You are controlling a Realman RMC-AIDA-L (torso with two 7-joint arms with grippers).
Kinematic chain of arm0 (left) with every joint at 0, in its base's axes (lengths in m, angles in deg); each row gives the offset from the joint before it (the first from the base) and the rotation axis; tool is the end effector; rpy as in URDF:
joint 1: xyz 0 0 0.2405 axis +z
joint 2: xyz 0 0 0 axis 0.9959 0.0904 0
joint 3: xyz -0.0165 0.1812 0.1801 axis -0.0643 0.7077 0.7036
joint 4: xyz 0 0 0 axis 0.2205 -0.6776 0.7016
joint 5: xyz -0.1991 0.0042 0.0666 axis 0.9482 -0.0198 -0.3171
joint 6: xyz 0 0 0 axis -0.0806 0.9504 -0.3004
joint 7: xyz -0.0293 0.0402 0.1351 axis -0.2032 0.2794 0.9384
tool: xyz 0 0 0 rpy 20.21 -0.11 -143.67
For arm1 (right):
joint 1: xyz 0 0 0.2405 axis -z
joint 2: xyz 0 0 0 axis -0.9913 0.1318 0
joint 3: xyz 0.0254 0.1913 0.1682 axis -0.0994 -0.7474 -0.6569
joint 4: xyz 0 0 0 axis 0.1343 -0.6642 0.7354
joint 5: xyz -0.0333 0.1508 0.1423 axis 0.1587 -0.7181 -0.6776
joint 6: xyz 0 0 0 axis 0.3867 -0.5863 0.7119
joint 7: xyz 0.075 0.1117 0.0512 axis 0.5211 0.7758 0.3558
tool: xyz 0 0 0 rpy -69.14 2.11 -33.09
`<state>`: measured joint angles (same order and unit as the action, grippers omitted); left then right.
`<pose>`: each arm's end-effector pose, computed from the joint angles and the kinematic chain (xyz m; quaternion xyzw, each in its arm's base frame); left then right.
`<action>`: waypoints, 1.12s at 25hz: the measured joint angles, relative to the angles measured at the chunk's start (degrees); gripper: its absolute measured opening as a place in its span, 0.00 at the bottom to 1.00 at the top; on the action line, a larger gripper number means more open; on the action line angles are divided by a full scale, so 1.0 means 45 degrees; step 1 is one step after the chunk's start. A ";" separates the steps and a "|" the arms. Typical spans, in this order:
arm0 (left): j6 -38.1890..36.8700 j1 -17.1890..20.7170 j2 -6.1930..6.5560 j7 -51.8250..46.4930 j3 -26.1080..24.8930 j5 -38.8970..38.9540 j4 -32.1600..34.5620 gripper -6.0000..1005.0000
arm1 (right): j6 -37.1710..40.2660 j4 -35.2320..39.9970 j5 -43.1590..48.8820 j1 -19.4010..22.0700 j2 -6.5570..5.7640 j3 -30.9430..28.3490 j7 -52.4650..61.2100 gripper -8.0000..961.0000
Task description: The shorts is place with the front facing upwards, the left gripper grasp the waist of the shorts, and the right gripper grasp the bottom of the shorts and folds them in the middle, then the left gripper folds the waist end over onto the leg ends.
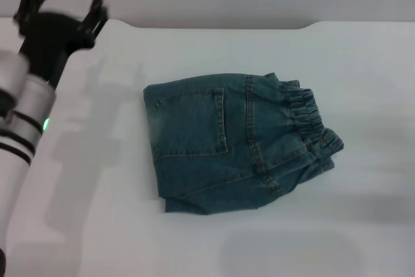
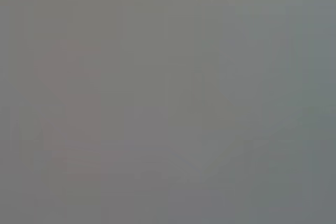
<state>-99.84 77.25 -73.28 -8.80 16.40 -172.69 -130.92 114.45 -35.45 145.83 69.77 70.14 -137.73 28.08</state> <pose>-0.2349 0.3387 -0.0073 -0.6989 -0.1704 -0.2857 0.6331 0.3567 0.2865 0.0168 -0.6011 0.2038 0.2385 0.7350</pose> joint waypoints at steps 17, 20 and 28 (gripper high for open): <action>-0.2916 -0.2592 -0.0009 -0.3443 0.0560 0.0412 0.6096 0.84 | -0.0005 -0.0036 -0.0682 0.0048 0.0119 0.0533 0.0528 0.01; -0.2927 -0.2553 -0.0014 -0.3475 0.0882 0.0444 0.6120 0.84 | 0.0039 -0.0016 -0.0682 0.0114 0.0120 0.0552 0.0572 0.01; -0.2936 -0.2499 -0.0016 -0.3580 0.1127 0.0442 0.6106 0.84 | 0.0143 -0.0089 -0.0652 0.0179 0.0120 0.0907 0.0583 0.01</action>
<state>-113.05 66.01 -73.35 -24.91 21.47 -170.70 -103.44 115.10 -35.85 142.89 70.57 70.69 -133.65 30.70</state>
